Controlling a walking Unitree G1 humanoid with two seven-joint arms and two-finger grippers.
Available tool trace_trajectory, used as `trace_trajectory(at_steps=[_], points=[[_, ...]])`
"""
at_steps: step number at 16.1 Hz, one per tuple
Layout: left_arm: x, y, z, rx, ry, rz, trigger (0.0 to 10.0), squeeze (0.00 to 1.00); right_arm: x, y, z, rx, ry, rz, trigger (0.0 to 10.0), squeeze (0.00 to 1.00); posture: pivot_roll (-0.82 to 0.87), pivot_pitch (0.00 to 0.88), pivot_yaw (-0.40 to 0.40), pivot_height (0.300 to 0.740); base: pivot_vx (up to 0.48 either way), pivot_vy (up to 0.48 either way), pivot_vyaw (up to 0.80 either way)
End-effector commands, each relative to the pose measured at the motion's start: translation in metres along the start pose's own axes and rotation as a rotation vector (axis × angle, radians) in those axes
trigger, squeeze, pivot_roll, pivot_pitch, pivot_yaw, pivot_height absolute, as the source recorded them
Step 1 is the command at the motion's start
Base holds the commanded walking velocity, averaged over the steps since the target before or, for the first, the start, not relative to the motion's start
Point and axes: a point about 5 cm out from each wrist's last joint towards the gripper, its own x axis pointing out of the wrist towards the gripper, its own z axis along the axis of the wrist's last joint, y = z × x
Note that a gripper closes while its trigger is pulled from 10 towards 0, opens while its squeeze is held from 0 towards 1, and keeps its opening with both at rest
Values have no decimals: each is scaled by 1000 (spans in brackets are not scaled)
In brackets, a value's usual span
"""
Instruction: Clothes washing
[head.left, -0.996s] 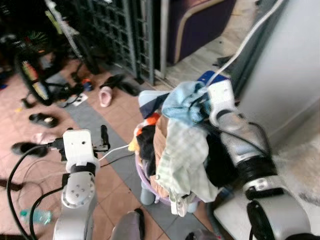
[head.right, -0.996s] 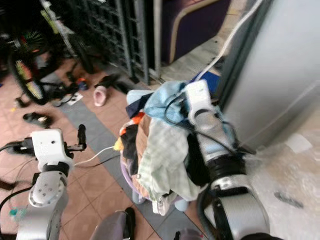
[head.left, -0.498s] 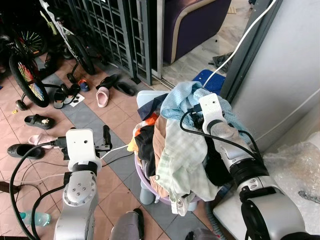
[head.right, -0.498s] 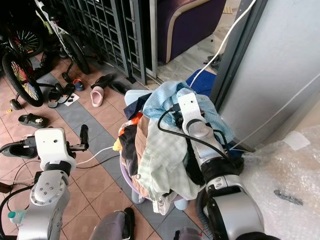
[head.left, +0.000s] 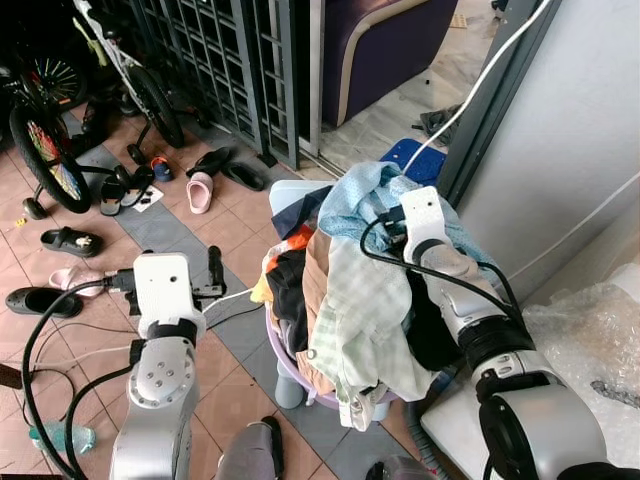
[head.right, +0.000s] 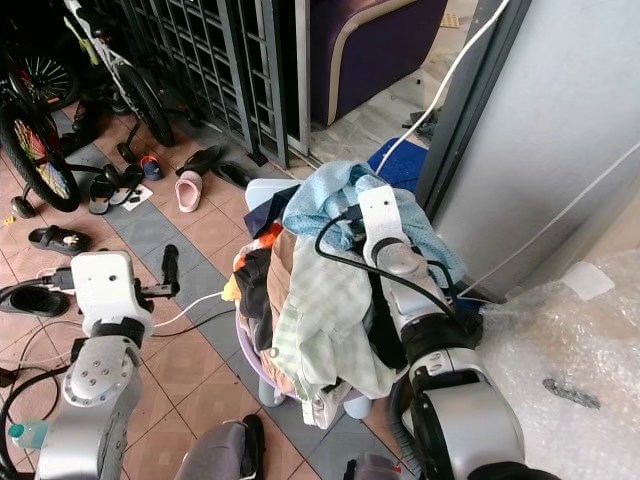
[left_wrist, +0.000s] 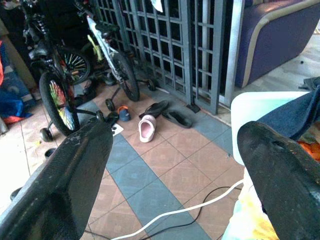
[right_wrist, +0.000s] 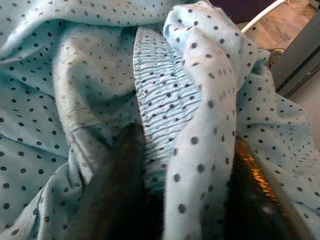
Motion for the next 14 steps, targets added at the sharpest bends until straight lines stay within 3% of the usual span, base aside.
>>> trace_trajectory(at_steps=[1, 5, 8, 11, 12, 14], points=[[1, -2, -3, -4, 17, -7, 10000, 0, 0, 3, 1, 14, -7, 18, 0, 0, 62, 92, -5, 740, 0, 0, 0], [5, -7, 1, -35, -4, -20, 10000, 0, -11, 2, -1, 39, -17, -6, 0, 0, 22, 93, -51, 740, 0, 0, 0], [2, -7, -3, -55, 32, -43, 10000, 0, -19, 2, -1, 136, -99, -48, 0, 0, 24, 103, 13, 740, 0, 0, 0], [10, -12, 6, -17, -20, -46, 10000, 0, -29, 1, 31, 168, -283, -14, 0, 0, 21, 84, 23, 740, 0, 0, 0], [16, -11, 11, 30, -42, -43, 10000, 0, -33, -3, 42, 172, -341, -23, 0, 0, 28, 83, 27, 740, 0, 0, 0], [19, -7, 9, 9, -30, -16, 10000, 0, -40, -8, 61, 218, -436, -31, 0, 0, 17, 89, 31, 740, 0, 0, 0]])
